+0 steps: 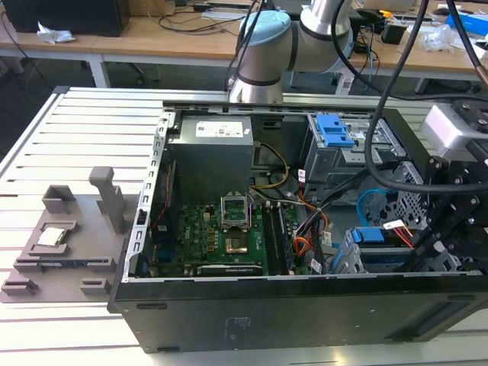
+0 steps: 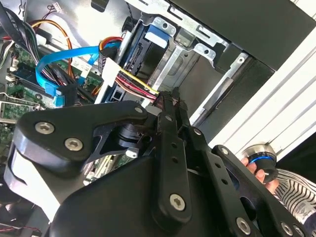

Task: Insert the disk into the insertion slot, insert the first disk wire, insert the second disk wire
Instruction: 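Insert the first disk wire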

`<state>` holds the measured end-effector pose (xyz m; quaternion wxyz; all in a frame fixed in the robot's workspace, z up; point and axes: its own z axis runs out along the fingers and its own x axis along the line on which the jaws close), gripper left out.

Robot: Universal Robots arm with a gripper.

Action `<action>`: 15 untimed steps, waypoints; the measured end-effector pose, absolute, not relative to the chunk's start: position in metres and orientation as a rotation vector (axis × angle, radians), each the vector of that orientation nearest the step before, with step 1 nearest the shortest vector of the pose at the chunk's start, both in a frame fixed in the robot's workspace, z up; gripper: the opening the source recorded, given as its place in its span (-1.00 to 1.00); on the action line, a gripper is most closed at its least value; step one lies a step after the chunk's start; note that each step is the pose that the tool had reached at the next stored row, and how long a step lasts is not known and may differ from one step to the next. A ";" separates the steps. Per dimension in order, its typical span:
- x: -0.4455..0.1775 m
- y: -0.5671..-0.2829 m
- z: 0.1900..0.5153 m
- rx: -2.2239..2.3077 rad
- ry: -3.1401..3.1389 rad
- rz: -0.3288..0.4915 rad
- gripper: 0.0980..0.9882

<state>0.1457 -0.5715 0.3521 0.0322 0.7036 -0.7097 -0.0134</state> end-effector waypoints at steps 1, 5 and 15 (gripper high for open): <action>0.146 -0.571 0.352 2.166 -2.185 -0.042 -0.85; 0.146 -0.543 0.352 2.168 -2.183 -0.041 -0.85; 0.153 -0.532 0.349 2.168 -2.181 -0.046 -0.85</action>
